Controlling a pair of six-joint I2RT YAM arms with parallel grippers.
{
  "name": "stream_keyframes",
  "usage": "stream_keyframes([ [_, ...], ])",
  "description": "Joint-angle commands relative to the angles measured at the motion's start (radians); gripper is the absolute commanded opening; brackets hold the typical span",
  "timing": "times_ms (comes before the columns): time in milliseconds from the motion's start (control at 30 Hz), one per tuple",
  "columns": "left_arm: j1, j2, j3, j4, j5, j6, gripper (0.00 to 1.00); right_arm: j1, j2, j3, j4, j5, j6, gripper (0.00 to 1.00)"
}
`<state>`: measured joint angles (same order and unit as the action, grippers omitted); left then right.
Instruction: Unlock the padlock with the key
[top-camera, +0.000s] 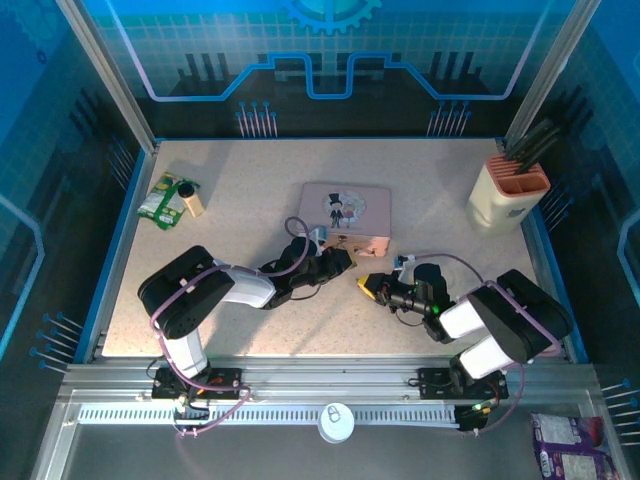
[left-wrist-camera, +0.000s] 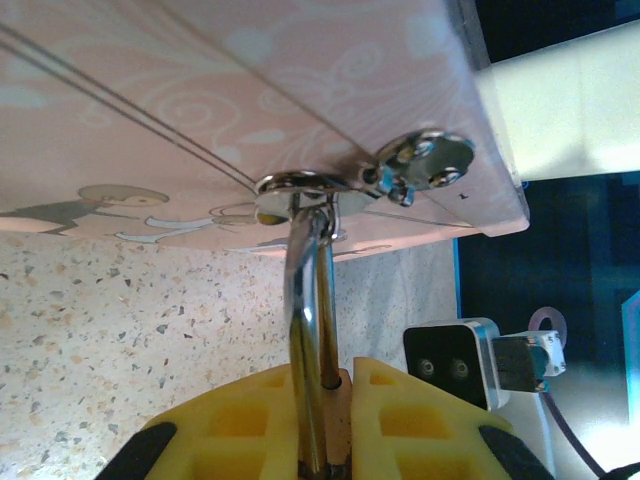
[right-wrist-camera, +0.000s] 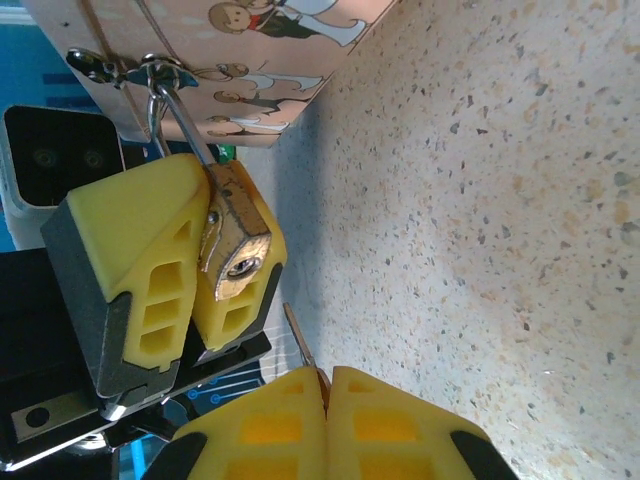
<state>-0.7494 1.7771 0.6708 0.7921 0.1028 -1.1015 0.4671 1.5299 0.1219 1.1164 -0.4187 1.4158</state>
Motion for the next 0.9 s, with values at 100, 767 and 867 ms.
stream_keyframes([
  [100,-0.019,-0.055,0.041,0.111,0.055,-0.009,0.0,-0.027,0.092,-0.016,0.222,-0.021,0.052,0.0],
  [767,-0.024,-0.051,0.033,0.118,0.049,-0.009,0.0,-0.03,0.131,-0.026,0.306,-0.009,0.068,0.0],
  [867,-0.026,-0.051,0.031,0.122,0.049,-0.011,0.0,-0.029,0.13,-0.022,0.307,-0.007,0.069,0.0],
])
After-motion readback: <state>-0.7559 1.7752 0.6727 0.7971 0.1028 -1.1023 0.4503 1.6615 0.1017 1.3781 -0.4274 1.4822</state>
